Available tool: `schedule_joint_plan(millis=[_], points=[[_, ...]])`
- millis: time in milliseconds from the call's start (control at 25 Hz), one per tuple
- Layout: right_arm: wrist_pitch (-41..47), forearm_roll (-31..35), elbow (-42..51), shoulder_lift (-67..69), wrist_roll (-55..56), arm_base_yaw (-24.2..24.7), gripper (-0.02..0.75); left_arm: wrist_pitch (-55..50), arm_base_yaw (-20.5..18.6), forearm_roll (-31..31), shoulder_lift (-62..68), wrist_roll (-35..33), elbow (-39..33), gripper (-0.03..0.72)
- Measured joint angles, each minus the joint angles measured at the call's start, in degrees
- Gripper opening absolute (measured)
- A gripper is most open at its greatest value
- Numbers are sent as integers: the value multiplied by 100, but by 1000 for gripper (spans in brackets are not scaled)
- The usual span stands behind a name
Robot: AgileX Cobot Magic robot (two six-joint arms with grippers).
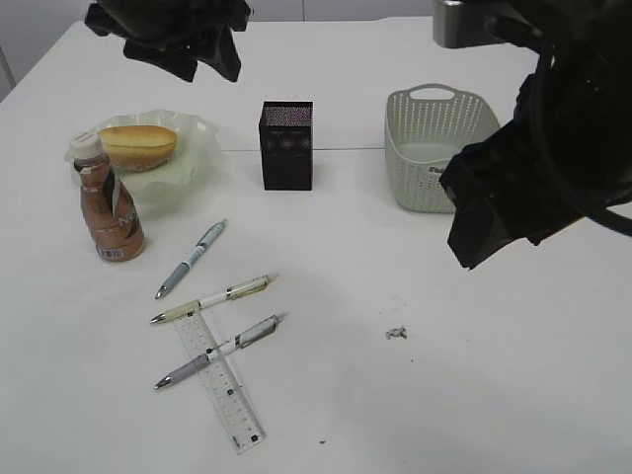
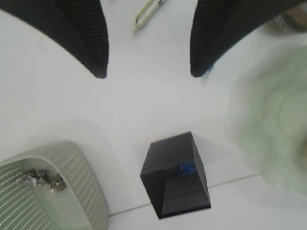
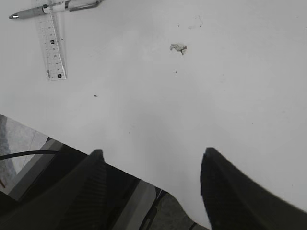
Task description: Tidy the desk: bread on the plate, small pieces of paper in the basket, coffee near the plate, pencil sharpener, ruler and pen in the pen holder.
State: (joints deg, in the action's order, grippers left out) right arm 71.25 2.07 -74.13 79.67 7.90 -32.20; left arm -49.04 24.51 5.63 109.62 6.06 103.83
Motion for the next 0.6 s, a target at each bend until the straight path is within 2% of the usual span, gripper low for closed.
schedule_joint_plan(millis=[280, 440, 600], points=[[0, 127, 0, 0, 0, 0, 457, -1896, 0, -474, -119, 1509, 0, 403], [0, 315, 0, 0, 0, 0, 458, -2157, 0, -466, -134, 1768, 0, 403], [0, 423, 0, 0, 0, 0, 457, -2172, 0, -14, -214, 1816, 0, 403]])
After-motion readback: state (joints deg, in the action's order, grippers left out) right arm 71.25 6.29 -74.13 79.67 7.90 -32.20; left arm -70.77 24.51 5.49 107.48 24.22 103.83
